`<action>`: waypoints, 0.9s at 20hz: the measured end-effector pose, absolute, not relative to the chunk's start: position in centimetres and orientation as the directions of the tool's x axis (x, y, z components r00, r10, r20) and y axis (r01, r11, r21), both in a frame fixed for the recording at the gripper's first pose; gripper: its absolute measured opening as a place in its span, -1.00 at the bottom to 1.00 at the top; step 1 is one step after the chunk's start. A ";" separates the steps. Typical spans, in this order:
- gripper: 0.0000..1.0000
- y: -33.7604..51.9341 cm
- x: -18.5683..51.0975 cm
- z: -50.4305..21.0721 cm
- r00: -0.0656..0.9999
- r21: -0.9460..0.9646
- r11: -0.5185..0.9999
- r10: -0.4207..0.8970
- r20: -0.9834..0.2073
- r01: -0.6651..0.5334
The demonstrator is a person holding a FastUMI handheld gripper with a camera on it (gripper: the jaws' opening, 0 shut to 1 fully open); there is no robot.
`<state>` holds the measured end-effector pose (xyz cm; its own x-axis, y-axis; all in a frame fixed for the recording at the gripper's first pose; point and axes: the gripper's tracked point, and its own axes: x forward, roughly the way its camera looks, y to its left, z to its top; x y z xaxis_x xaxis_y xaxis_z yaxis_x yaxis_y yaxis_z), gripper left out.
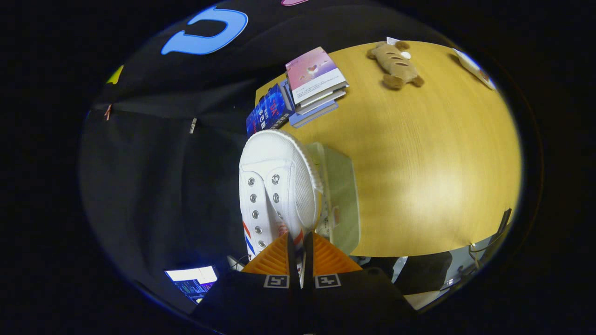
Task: Open the storage box then place both shoes into the box .Put the left shoe in first, then the right shoe, with the right side of both shoes facing outward in a uniform manner.
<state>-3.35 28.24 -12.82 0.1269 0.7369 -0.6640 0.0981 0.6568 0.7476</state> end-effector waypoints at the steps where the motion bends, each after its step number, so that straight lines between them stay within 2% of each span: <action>1: -0.90 29.7 -3.3 -13.0 0.111 0.741 0.665 0.732 -0.672 0.093; 6: -0.90 35.4 -2.7 -15.8 0.050 0.704 0.705 0.703 -0.710 0.087; 14: -0.89 39.6 -3.3 -18.9 -0.016 0.659 0.749 0.662 -0.750 0.070; 17: -0.60 41.8 -2.9 -17.6 -0.019 0.746 0.657 0.752 -0.659 0.104; 18: -0.43 42.2 -2.7 -16.8 -0.024 0.772 0.622 0.781 -0.624 0.130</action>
<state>-2.65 42.21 -16.79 -0.0245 0.7807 -0.6244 0.1298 0.6218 0.7723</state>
